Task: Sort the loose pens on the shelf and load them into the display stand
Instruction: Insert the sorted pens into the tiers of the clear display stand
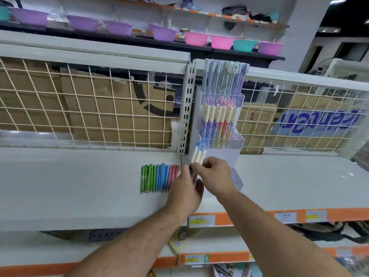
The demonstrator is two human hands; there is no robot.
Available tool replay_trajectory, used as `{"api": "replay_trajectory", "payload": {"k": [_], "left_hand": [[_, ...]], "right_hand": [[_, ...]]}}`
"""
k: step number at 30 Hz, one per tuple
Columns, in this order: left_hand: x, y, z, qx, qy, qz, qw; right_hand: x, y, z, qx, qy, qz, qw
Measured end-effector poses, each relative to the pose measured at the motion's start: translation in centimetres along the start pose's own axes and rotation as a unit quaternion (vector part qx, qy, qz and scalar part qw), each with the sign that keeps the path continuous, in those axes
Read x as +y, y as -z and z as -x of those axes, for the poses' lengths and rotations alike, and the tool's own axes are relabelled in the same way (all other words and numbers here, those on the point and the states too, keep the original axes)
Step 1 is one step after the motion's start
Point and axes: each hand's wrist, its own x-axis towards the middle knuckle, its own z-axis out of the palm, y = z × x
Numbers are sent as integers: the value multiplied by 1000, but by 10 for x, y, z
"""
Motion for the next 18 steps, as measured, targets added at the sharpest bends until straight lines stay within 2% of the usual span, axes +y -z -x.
{"api": "replay_trajectory", "payload": {"k": [3, 7, 11, 18], "left_hand": [[19, -19, -5, 8, 2, 37, 999], [39, -47, -16, 28, 34, 139, 989], [53, -75, -26, 38, 69, 158, 984], [78, -94, -43, -40, 125, 259, 957]], "right_hand": [[12, 21, -15, -6, -16, -30, 999], [26, 49, -36, -34, -17, -77, 996], [43, 71, -54, -65, -5, -102, 993], [54, 99, -84, -106, 33, -85, 990]]}}
